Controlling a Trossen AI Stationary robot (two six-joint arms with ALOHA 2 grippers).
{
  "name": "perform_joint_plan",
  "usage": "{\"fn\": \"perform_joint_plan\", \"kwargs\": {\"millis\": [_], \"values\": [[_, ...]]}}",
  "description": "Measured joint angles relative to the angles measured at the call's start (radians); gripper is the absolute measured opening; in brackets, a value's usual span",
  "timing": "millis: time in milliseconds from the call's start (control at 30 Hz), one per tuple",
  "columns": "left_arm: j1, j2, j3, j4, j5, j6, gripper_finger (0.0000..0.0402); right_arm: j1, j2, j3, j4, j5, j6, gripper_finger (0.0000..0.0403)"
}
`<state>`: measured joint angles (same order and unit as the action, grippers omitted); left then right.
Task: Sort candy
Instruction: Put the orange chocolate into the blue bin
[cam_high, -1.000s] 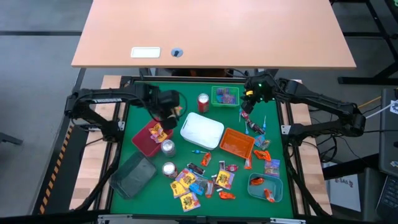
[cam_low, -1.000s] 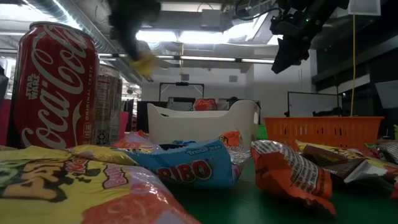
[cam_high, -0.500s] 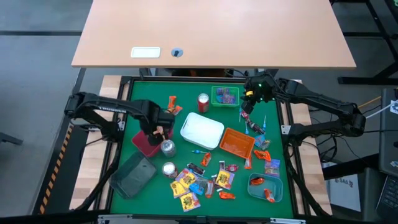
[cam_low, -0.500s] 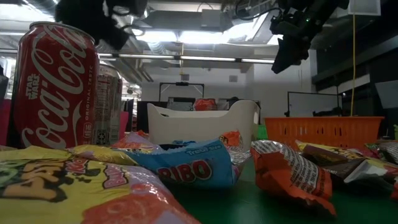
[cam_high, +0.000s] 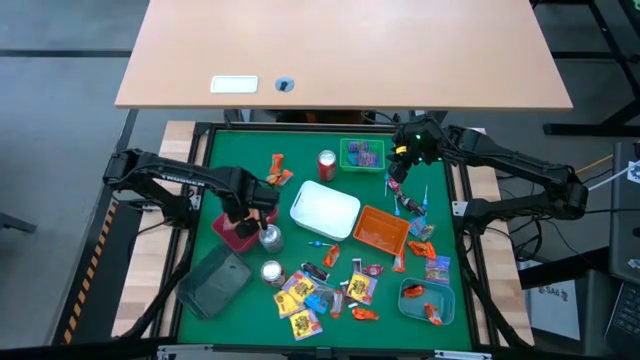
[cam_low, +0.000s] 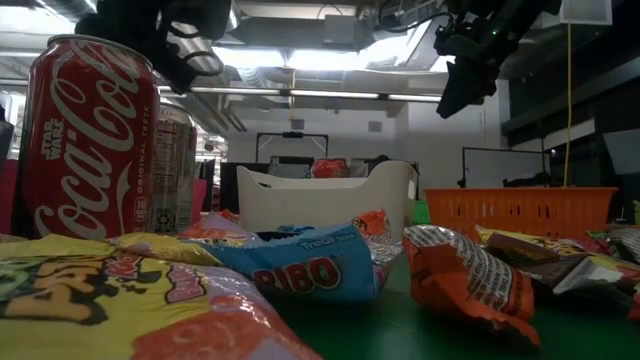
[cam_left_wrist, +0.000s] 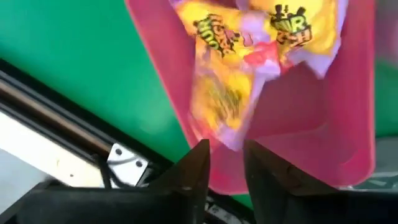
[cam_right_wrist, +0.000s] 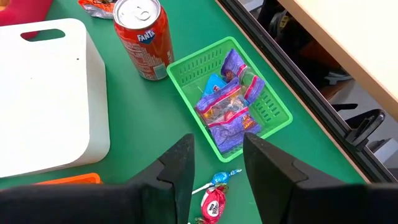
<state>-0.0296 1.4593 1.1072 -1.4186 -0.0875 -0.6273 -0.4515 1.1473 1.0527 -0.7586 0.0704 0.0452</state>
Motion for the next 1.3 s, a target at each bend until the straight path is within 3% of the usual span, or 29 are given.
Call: {"fn": "perform_joint_plan", "kwargs": {"millis": [167,367,667,867,1067,1300], "values": [[0.001,0.0,0.0,0.076,-0.002,0.001,0.0121,0.0,0.0,0.0,0.0,0.0,0.0,0.0136],[0.035,0.0,0.0,0.236,-0.026,0.054,0.0127,0.0,0.0,0.0,0.0,0.0,0.0,0.0136],[0.159,0.0,0.0,0.468,-0.035,0.215,0.0127,0.0,0.0,0.0,0.0,0.0,0.0,0.0136],[0.248,0.0,0.0,0.623,-0.106,0.281,0.0127,0.0,0.0,0.0,0.0,0.0,0.0,0.0136],[0.325,0.035,0.0,0.681,-0.132,0.328,0.0128,0.0,0.0,0.0,0.0,0.0,0.0,0.0136],[0.367,0.158,0.0,0.703,-0.13,0.379,0.0128,0.0,0.0,0.0,0.0,0.0,0.0,0.0136]]}}
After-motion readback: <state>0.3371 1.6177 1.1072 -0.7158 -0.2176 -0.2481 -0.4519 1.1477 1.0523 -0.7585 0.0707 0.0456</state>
